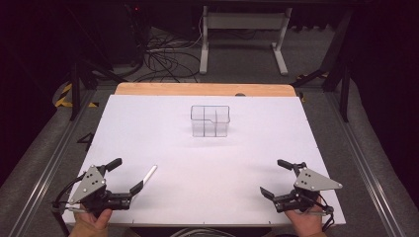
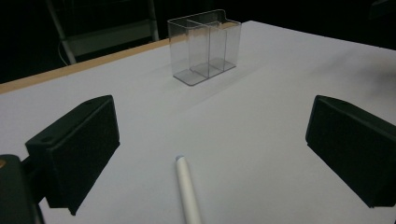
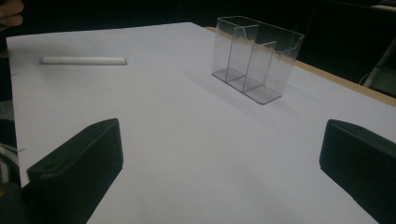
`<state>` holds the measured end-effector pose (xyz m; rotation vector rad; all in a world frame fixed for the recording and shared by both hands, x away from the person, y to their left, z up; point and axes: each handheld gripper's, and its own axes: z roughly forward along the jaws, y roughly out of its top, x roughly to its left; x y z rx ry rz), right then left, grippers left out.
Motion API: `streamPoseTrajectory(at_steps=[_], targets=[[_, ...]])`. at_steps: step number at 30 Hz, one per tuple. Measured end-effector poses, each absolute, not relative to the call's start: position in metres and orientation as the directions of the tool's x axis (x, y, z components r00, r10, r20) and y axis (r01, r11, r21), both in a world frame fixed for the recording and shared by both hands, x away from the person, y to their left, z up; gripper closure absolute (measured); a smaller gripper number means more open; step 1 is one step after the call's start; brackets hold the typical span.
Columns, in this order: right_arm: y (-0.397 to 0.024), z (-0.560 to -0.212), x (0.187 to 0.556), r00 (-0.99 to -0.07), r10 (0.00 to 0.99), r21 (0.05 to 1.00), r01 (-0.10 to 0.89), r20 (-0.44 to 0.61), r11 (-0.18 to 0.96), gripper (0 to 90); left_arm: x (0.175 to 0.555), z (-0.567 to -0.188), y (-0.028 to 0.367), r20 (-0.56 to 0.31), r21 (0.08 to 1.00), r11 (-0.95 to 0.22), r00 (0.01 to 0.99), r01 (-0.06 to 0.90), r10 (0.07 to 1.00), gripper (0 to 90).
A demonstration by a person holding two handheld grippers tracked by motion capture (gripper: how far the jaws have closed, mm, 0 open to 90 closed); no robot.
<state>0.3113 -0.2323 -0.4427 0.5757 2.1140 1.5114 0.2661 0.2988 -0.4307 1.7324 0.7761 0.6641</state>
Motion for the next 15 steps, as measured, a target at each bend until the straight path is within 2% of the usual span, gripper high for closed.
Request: streamPoseTrajectory(at_steps=[10,15], targets=[[-0.2297,-0.4416,0.3101,-0.805,0.578,0.948,0.064,-0.137,0.313,1.3,0.2644,-0.4301,0.2974,0.103,0.953,-0.257,0.628,0.160,0.772,4.0],[-0.2304,-0.4418,0.3104,-0.804,0.579,0.948,0.069,-0.132,0.312,1.5,0.2648,-0.4299,0.2976,0.099,0.954,-0.253,0.628,0.160,0.772,4.0]])
